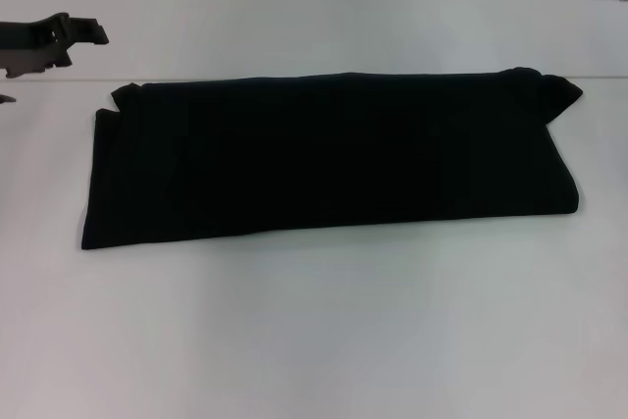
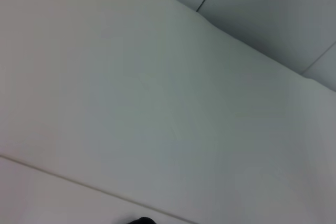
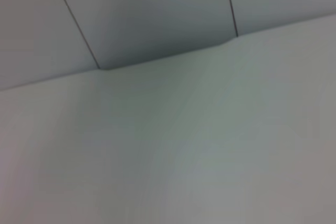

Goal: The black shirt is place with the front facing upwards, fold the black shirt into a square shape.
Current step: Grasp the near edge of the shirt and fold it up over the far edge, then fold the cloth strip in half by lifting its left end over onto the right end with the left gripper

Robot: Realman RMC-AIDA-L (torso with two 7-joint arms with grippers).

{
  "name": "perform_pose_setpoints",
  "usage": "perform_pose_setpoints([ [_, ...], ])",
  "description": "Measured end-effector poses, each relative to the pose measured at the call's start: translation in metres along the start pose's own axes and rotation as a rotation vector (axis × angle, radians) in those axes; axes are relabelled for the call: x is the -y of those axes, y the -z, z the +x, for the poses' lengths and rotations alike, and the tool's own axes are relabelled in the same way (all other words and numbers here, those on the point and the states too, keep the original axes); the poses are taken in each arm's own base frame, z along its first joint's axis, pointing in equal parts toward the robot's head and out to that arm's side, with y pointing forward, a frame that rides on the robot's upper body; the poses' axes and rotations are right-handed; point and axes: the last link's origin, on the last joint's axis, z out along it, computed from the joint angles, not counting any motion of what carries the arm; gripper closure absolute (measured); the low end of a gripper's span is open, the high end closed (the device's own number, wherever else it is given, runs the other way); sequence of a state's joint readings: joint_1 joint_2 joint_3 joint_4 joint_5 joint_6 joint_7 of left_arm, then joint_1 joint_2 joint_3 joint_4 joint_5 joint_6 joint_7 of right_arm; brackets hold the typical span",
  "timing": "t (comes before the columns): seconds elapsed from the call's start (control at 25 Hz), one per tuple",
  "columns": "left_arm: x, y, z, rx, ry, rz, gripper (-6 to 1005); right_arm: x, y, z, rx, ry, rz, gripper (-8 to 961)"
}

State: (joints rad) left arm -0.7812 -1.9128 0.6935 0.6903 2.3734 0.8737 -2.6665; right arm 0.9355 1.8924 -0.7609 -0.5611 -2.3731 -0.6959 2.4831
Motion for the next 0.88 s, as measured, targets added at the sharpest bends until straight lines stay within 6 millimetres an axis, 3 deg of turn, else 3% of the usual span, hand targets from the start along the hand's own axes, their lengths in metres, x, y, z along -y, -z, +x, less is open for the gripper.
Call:
perform_pose_setpoints([
  [0.12,0.001,0.0,-0.004,0.015,0.003,-0.005,426,0.003,-0.001,0.013,-0.013,-0.02,0.005,275],
  [0.2,0.001,0.0,-0.004,0.017,0.003,-0.006,316,0.006,-0.001,0.016,-0.016,-0.031,0.006,265],
  [0.88,0.002,0.003,-0.01,0.035,0.026,-0.035,323,0.003,0.002,0.021,-0.046,-0.057,-0.036,247],
])
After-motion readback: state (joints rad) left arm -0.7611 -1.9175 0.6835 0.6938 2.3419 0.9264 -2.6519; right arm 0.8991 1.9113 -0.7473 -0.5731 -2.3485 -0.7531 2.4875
